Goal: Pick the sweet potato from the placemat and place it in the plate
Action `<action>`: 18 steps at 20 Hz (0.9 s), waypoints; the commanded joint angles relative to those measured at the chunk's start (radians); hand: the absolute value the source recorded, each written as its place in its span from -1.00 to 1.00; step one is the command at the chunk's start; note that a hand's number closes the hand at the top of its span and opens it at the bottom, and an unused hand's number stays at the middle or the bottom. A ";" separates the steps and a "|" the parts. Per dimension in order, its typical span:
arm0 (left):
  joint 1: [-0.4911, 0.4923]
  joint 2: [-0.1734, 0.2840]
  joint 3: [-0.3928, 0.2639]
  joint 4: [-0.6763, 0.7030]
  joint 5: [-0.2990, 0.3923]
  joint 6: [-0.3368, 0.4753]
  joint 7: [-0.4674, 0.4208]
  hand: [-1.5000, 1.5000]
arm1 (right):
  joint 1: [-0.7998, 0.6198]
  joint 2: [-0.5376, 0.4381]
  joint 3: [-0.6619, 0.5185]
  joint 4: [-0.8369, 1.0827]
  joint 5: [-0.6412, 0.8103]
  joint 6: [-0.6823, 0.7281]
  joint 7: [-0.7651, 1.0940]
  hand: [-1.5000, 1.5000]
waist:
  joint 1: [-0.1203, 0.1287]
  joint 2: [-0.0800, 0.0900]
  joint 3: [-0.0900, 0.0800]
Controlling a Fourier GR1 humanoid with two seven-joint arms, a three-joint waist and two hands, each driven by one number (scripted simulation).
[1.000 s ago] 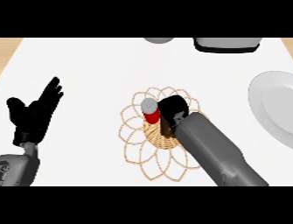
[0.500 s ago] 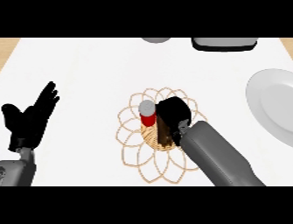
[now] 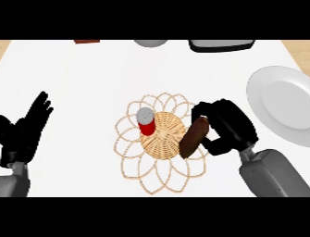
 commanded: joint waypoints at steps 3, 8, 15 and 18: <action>0.009 0.024 0.022 -0.025 0.015 -0.014 0.016 0.00 | 0.228 -0.122 -0.213 -0.274 -0.062 -0.229 -0.067 1.00 | 0.014 0.007 -0.001; -0.005 -0.042 -0.042 -0.009 -0.022 -0.012 -0.034 0.00 | 0.356 -0.178 -0.437 -0.349 -0.288 -0.180 -0.098 1.00 | 0.059 0.020 -0.002; -0.062 -0.039 -0.031 -0.041 -0.032 -0.005 0.046 0.00 | 0.357 -0.207 -0.653 -0.114 -0.435 -0.160 -0.251 1.00 | 0.087 0.023 -0.002; -0.062 -0.083 -0.073 -0.022 -0.070 0.011 0.020 0.00 | 0.210 -0.249 -0.697 0.123 -0.420 -0.165 -0.303 1.00 | 0.098 0.027 -0.001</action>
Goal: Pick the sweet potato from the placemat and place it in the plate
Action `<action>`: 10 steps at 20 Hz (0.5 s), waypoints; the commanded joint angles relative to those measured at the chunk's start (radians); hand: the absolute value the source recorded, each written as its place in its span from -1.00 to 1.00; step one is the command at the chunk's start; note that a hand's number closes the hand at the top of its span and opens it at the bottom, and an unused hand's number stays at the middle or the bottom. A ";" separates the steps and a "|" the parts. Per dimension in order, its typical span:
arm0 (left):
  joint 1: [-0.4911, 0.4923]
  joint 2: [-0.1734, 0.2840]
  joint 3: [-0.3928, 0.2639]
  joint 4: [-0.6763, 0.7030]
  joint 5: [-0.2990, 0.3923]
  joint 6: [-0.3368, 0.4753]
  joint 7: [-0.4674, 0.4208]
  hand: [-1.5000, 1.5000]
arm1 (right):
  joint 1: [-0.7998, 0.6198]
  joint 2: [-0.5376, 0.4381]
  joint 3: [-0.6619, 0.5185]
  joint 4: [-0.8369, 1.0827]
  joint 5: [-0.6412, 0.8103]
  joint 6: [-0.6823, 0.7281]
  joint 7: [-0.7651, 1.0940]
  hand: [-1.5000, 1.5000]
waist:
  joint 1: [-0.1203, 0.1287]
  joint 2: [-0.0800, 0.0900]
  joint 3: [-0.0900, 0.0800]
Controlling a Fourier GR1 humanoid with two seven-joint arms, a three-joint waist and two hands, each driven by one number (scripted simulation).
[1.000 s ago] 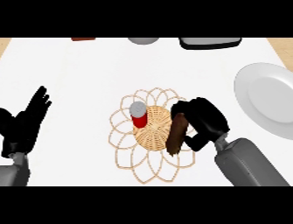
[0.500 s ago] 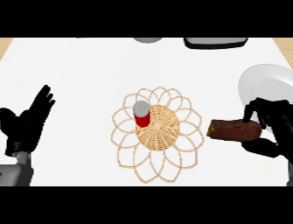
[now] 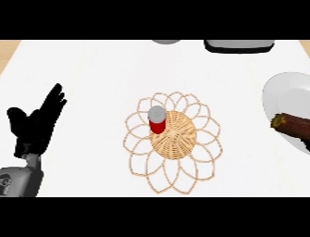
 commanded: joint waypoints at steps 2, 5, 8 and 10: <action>-0.034 0.029 0.047 0.039 0.012 -0.034 -0.008 0.00 | -0.129 -0.058 -0.107 0.272 -0.036 0.012 -0.094 1.00 | 0.012 0.003 0.000; -0.010 0.016 0.030 -0.008 0.004 -0.046 0.015 0.00 | -0.202 -0.098 -0.125 0.441 -0.012 0.014 -0.181 1.00 | 0.014 0.002 0.000; -0.047 0.011 0.049 0.110 0.017 -0.070 -0.060 0.00 | -0.209 -0.157 -0.121 0.638 0.047 -0.011 -0.314 1.00 | 0.019 0.009 0.001; -0.068 0.007 0.029 0.091 -0.011 -0.054 -0.030 0.00 | -0.297 -0.186 -0.093 0.769 0.090 0.005 -0.306 1.00 | 0.028 0.010 0.001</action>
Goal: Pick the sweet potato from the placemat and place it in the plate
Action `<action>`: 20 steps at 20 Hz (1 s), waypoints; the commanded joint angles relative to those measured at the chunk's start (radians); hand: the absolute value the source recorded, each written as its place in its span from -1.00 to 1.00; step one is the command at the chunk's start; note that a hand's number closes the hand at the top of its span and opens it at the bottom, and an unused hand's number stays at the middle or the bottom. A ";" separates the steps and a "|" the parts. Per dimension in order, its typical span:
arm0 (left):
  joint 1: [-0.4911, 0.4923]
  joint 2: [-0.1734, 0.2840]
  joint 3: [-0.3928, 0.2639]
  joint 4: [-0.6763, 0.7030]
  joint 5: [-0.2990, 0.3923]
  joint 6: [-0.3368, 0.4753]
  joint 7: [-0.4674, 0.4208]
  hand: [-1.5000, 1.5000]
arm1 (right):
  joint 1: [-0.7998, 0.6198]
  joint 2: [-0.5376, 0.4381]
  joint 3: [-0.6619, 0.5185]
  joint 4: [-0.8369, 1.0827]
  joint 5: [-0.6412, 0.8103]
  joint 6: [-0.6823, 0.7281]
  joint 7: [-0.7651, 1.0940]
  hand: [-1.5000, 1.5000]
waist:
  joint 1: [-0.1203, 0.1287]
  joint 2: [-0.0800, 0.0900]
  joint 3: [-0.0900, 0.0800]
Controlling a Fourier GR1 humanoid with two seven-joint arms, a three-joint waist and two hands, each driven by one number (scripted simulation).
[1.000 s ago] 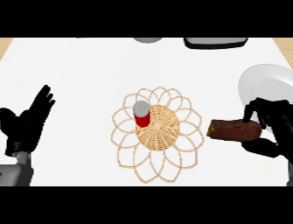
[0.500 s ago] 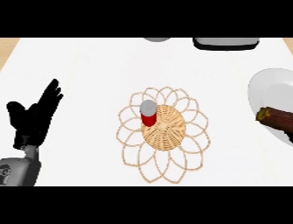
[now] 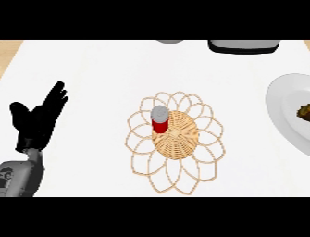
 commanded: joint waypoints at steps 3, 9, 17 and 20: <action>-0.014 -0.025 -0.015 0.021 -0.025 0.014 -0.023 0.00 | -0.141 -0.042 0.013 0.331 0.011 0.117 -0.051 1.00 | 0.018 0.005 0.001; 0.029 0.008 0.004 -0.068 0.003 -0.022 0.053 0.00 | -0.270 -0.107 0.038 0.554 0.063 0.185 -0.240 -1.00 | 0.014 0.000 0.001; 0.034 0.006 0.019 -0.040 -0.013 -0.008 0.004 0.00 | -0.281 -0.081 -0.108 0.526 -0.140 0.314 -0.557 -1.00 | -0.003 -0.006 0.001; 0.005 0.001 0.019 -0.064 -0.008 0.002 0.069 0.00 | -0.292 -0.103 -0.143 0.564 -0.203 0.445 -0.541 -1.00 | -0.005 -0.005 0.001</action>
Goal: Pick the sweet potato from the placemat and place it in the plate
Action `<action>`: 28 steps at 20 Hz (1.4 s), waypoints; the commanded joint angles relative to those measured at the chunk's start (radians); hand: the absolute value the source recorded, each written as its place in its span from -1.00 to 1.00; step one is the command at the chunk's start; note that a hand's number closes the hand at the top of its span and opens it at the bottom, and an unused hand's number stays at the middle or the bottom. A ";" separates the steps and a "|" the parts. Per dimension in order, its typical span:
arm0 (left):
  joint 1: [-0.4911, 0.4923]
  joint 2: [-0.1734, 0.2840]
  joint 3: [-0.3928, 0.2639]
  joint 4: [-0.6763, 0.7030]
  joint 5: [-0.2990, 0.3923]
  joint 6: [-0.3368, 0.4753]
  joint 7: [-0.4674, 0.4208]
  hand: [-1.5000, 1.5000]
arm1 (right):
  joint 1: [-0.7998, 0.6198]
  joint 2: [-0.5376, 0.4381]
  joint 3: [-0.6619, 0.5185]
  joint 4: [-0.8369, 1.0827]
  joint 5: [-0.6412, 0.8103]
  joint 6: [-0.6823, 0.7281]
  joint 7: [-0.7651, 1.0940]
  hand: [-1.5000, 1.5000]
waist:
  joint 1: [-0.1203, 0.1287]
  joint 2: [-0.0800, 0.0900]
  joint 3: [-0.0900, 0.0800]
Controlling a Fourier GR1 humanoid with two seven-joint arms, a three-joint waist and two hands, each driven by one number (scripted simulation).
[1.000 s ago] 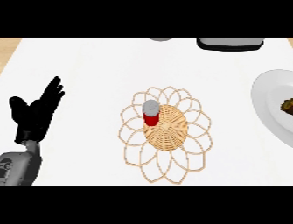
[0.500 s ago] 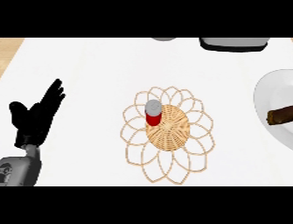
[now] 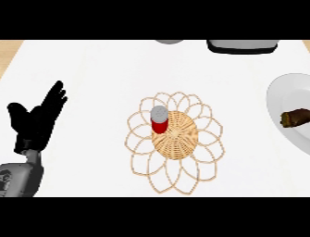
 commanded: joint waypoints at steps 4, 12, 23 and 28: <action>-0.017 -0.009 -0.001 0.033 -0.019 0.008 -0.008 0.00 | -0.101 -0.064 -0.078 0.065 -0.159 0.311 0.177 -1.00 | -0.011 0.000 -0.002; 0.029 -0.016 0.000 -0.009 -0.020 0.002 -0.040 0.00 | -0.028 -0.140 -0.076 0.128 -0.224 0.552 0.202 -1.00 | 0.000 0.001 0.000; -0.006 -0.013 0.015 0.019 -0.008 -0.013 -0.020 0.00 | 0.053 -0.178 -0.075 0.159 -0.246 0.499 0.072 -1.00 | 0.016 0.012 0.005; -0.006 -0.026 -0.015 0.011 -0.023 -0.023 -0.019 0.00 | 0.054 -0.203 -0.066 0.177 -0.247 0.467 0.079 -1.00 | 0.025 0.014 0.007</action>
